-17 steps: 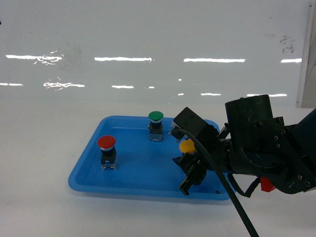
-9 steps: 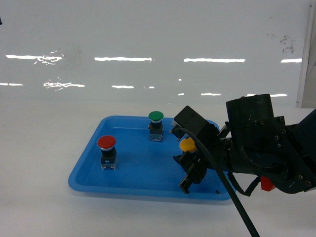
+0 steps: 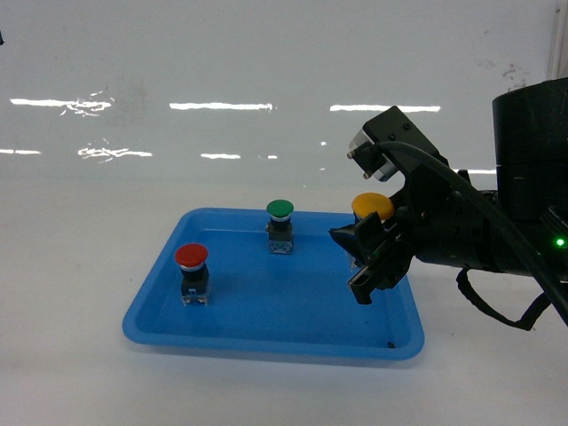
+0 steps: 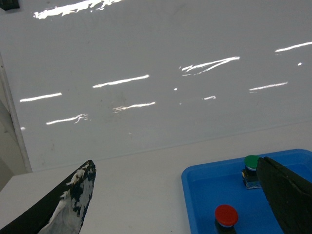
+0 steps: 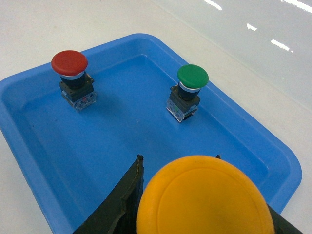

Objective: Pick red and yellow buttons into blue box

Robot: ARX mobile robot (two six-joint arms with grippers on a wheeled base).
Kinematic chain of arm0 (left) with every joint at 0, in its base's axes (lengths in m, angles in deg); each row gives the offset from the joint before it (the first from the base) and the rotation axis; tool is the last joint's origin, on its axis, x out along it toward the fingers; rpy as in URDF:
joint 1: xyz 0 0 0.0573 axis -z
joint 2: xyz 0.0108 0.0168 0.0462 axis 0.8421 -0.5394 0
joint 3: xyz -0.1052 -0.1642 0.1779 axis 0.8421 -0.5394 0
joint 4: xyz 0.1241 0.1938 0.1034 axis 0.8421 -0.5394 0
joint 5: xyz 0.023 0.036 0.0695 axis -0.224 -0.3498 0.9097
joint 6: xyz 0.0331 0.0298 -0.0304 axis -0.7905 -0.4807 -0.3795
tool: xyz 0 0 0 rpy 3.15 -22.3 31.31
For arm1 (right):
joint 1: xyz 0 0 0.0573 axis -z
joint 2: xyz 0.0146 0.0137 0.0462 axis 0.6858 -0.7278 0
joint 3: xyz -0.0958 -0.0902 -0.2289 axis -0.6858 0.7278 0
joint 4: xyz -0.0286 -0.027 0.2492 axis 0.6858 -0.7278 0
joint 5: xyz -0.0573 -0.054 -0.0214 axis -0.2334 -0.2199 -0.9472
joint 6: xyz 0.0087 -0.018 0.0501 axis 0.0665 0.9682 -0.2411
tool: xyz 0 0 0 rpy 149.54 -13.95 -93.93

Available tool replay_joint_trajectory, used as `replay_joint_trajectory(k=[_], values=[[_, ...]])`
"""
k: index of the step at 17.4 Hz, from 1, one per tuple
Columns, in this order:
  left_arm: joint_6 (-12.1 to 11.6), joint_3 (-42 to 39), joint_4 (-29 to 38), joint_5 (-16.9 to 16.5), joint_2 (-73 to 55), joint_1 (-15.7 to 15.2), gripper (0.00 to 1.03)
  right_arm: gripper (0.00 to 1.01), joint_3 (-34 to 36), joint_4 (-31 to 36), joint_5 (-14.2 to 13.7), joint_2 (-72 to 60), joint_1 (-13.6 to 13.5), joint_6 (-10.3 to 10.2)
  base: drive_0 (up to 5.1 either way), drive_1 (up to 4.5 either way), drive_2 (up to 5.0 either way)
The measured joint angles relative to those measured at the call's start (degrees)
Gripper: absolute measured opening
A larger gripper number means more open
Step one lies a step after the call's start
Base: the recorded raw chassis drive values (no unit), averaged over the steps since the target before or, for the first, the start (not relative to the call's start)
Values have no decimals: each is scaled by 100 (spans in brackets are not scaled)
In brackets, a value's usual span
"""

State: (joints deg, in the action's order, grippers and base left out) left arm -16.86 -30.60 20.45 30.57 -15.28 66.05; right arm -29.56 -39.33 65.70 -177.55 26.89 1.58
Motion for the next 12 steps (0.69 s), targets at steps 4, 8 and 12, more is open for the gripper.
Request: replay_joint_trajectory(k=[4,8,12], values=[[0,0,-2,0,0,0,98,37,487,116,2,549,160,-83,0,0,0],[0,0,-2,0,0,0,98,37,870,151,17,1106,273,-146,0,0,0],[0,28,114,-20,-258,149,98,37,883,144,-2,1113,295,-146,0,0,0]])
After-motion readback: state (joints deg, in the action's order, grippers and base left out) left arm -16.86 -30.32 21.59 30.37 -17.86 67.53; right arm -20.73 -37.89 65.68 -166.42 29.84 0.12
